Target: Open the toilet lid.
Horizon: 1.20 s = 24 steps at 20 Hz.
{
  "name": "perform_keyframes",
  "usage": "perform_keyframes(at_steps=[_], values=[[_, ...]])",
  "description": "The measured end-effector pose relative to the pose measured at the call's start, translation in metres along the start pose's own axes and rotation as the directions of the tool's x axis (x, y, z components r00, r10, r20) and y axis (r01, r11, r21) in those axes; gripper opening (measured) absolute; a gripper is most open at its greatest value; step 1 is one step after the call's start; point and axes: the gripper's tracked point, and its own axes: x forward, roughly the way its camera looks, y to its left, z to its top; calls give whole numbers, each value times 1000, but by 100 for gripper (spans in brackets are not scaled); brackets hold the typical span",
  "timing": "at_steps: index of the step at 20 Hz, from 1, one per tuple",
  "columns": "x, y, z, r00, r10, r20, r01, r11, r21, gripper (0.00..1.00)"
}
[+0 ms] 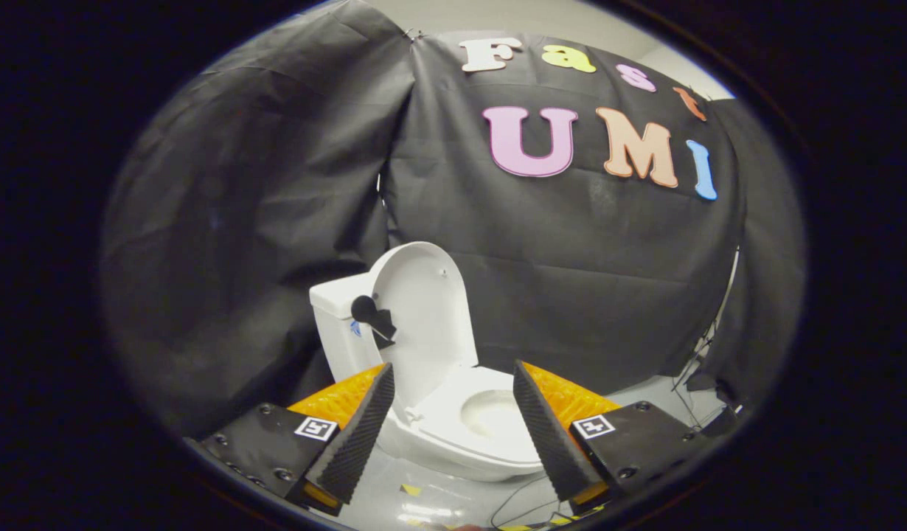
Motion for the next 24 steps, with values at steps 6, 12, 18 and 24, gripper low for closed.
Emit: perform_keyframes(at_steps=[6, 12, 18, 24], values=[[-25, -57, -12, 996, -91, -10, 91, 994, 58, 100], [-35, -85, 6, 997, -75, 21, 74, 996, 49, 100], [-53, -88, 27, 987, -36, 159, 26, 997, 69, 100], [-59, -85, 20, 991, -58, 120, 48, 995, 87, 99]])
